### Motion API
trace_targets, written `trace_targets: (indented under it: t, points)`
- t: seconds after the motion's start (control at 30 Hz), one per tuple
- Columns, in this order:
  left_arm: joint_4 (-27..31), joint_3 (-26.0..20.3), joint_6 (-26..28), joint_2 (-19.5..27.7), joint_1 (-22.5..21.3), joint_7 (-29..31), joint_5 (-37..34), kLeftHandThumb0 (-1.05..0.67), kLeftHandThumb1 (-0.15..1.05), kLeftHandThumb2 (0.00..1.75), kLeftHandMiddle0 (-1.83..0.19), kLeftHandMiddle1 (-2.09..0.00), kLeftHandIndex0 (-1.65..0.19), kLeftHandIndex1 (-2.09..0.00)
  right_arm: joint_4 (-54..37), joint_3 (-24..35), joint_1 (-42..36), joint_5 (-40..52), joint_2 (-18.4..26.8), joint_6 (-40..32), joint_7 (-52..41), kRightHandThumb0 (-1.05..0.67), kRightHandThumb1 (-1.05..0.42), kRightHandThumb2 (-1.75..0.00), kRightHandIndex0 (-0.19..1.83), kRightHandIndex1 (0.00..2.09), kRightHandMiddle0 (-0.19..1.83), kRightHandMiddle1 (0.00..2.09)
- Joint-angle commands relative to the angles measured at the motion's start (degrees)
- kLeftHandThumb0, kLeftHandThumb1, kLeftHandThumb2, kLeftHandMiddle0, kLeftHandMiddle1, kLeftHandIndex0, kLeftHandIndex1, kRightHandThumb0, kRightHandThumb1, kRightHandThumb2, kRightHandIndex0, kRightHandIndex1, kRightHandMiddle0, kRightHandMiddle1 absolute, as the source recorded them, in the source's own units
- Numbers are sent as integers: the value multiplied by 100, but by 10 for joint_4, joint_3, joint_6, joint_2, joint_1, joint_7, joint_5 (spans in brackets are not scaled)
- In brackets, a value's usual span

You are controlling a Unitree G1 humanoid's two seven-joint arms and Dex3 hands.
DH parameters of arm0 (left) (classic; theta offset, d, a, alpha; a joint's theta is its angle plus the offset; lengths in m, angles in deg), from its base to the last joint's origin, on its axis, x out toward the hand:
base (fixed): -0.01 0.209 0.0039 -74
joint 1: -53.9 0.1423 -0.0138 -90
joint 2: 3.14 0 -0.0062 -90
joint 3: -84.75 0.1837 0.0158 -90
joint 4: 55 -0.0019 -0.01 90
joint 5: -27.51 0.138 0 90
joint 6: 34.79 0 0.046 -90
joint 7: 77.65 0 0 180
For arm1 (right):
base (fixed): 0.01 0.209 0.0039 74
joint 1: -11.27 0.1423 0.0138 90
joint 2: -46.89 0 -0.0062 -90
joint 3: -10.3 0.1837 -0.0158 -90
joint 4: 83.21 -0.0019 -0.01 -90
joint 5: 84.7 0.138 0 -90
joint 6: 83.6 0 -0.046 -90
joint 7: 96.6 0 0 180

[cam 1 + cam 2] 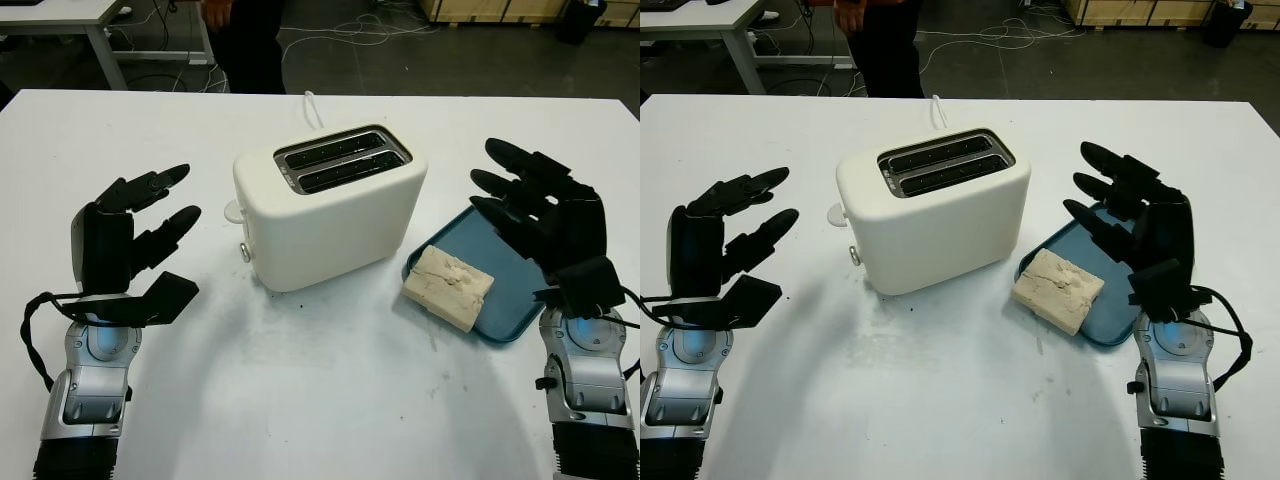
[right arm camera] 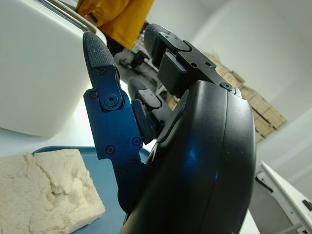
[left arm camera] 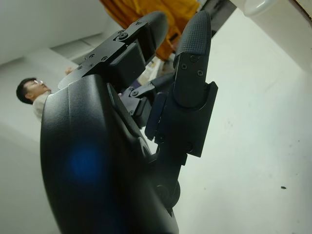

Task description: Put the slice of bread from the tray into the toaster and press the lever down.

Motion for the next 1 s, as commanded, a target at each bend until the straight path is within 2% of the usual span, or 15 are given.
trace_targets:
  t: [0.0,0.23,0.37,0.47,0.7,0.97]
  points:
    - [-2,1,-6,0,-4,-6,-3,-54,92,21,-59,-89,-89,0,1,0,5,3,-4,-12,2,-47,-89,0,78,0,68,0]
    - [-7,5,-14,0,-5,-6,-2,-54,92,21,-59,-91,-89,0,-2,2,-1,7,0,-15,-4,-47,-90,0,78,0,68,0]
    - [-6,3,-13,0,-3,-6,-3,-55,92,21,-59,-92,-89,0,-7,-6,-11,-21,10,-12,-3,-48,-90,0,80,1,69,1]
    - [-8,2,-16,2,-3,-7,-3,-54,92,21,-59,-93,-90,0,-28,-17,-32,-100,23,-1,27,-52,-91,0,82,2,72,1]
    - [-13,3,-21,4,-8,-1,-7,-55,92,22,-57,-93,-89,0,-134,-70,-151,-357,34,38,132,-46,-81,0,77,0,72,0]
    - [-12,0,-22,5,-8,-4,-6,-54,92,22,-57,-96,-89,0,-156,-105,-205,-481,51,32,159,-57,-80,0,56,0,56,0]
